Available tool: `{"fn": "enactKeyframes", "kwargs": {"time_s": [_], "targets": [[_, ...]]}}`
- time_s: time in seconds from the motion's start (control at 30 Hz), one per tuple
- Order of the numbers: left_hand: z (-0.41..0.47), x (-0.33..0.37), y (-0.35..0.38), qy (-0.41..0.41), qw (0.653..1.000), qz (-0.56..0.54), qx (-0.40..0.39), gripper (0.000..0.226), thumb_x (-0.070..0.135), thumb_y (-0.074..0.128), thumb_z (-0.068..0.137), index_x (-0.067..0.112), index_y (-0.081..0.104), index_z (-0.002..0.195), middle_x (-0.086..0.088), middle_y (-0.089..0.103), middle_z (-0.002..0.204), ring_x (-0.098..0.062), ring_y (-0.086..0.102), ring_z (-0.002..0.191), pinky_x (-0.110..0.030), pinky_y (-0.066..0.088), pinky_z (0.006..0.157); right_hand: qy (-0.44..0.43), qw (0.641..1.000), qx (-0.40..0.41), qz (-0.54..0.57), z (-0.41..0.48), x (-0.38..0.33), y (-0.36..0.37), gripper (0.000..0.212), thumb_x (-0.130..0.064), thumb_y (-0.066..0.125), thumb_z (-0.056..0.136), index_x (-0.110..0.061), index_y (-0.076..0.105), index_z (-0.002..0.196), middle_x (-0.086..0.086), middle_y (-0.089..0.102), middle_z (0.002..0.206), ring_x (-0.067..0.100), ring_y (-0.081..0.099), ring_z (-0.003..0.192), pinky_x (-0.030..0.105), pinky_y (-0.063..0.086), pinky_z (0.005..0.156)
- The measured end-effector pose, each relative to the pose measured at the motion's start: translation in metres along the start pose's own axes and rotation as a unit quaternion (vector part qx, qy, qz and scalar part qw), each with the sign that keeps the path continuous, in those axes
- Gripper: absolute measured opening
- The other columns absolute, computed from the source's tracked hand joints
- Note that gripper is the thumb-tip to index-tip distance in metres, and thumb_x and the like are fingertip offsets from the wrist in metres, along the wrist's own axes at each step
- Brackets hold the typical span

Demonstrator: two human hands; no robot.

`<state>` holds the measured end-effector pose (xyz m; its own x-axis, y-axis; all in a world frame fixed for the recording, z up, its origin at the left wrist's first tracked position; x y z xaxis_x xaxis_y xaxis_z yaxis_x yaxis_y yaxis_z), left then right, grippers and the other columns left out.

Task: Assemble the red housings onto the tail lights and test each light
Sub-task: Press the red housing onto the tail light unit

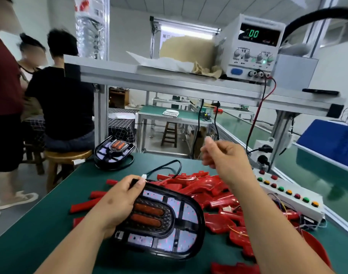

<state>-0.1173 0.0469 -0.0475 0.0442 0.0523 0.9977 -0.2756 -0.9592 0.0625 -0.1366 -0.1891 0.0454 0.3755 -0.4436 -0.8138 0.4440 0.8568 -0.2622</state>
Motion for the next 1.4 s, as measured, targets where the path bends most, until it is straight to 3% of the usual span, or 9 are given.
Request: {"fn": "enactKeyframes", "kwargs": {"time_s": [0.2,0.33,0.5,0.57,0.77,0.97,1.07,1.27,1.4], "targets": [[-0.002,-0.001,0.001,-0.011,1.0,0.003,0.006,0.028,0.038,0.047,0.101,0.014,0.062,0.101,-0.023,0.072,0.097,-0.044,0.07,0.092,-0.063,0.054,0.084,0.098,0.892,0.087,0.433,0.061,-0.031,-0.007,0.056,-0.058,0.04,0.097,-0.02,0.049,0.056,-0.005,0.031,0.039,0.012,0.022,0.037,0.021,0.019,0.041],[0.001,-0.003,-0.003,-0.016,1.0,0.002,0.027,0.027,0.035,0.047,0.102,0.012,0.062,0.102,-0.023,0.072,0.097,-0.045,0.069,0.093,-0.064,0.053,0.085,0.083,0.995,-0.041,-0.026,0.067,-0.03,-0.008,0.034,-0.045,0.061,0.092,-0.02,0.06,0.068,-0.007,0.049,0.049,0.013,0.04,0.049,0.026,0.036,0.049],[0.006,-0.008,-0.005,-0.022,0.998,-0.001,0.051,0.026,0.033,0.047,0.103,0.011,0.061,0.104,-0.022,0.074,0.095,-0.043,0.071,0.088,-0.062,0.055,0.083,0.006,0.842,-0.346,-0.415,0.008,0.001,-0.014,0.021,-0.035,0.072,0.084,-0.027,0.069,0.066,-0.016,0.063,0.06,-0.004,0.053,0.052,0.02,0.043,0.059],[0.007,-0.01,-0.005,-0.023,0.998,-0.006,0.056,0.026,0.034,0.047,0.103,0.012,0.061,0.105,-0.021,0.074,0.094,-0.042,0.072,0.087,-0.061,0.055,0.083,0.02,0.796,-0.389,-0.464,-0.02,0.022,-0.018,0.007,-0.031,0.071,0.083,-0.026,0.075,0.082,-0.015,0.069,0.077,-0.007,0.054,0.061,0.015,0.042,0.062],[0.007,-0.01,-0.002,-0.023,0.998,-0.035,0.047,0.025,0.032,0.045,0.104,0.01,0.056,0.108,-0.025,0.073,0.094,-0.044,0.072,0.082,-0.062,0.057,0.073,0.058,0.754,-0.411,-0.51,-0.059,0.066,-0.013,0.038,-0.039,0.076,0.076,-0.02,0.068,0.108,0.001,0.064,0.109,0.022,0.06,0.1,0.03,0.048,0.083],[0.005,-0.009,-0.005,-0.031,0.998,-0.044,0.04,0.025,0.034,0.046,0.103,0.012,0.056,0.109,-0.026,0.073,0.093,-0.046,0.072,0.079,-0.056,0.059,0.064,-0.006,0.826,-0.344,-0.447,-0.058,0.077,-0.018,0.012,-0.029,0.065,0.089,-0.023,0.059,0.098,-0.001,0.054,0.109,0.017,0.052,0.102,0.026,0.04,0.088],[0.006,-0.008,-0.007,-0.033,0.997,-0.049,0.041,0.026,0.035,0.046,0.103,0.012,0.057,0.11,-0.026,0.073,0.094,-0.046,0.071,0.08,-0.055,0.059,0.064,-0.016,0.896,-0.26,-0.36,-0.055,0.067,-0.037,0.015,-0.024,0.061,0.093,-0.031,0.05,0.087,-0.011,0.058,0.094,-0.003,0.051,0.085,0.009,0.037,0.074],[0.009,-0.011,-0.003,-0.025,0.996,-0.046,0.066,0.026,0.034,0.047,0.102,0.011,0.058,0.109,-0.025,0.073,0.091,-0.044,0.072,0.076,-0.047,0.058,0.055,0.044,0.987,-0.049,-0.15,-0.052,0.058,-0.067,0.008,-0.021,0.061,0.093,-0.021,0.064,0.086,-0.003,0.067,0.074,0.002,0.06,0.064,0.014,0.047,0.061],[0.012,-0.013,0.002,0.003,0.995,-0.044,0.094,0.023,0.033,0.048,0.102,0.014,0.06,0.104,-0.023,0.074,0.092,-0.04,0.073,0.076,-0.047,0.059,0.06,0.078,0.988,-0.125,0.039,-0.063,0.047,-0.052,0.01,-0.013,0.062,0.091,-0.013,0.071,0.087,-0.006,0.067,0.074,0.005,0.059,0.07,0.012,0.046,0.066]]}}
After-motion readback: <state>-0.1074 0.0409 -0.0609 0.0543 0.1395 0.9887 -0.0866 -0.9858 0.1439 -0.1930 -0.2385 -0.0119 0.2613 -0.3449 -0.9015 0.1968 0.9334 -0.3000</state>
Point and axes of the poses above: each hand's wrist, its own z-axis towards the middle knuckle, its own y-axis out of the palm, x = y × z, the point moved 4 cm from there along z, towards the middle knuckle
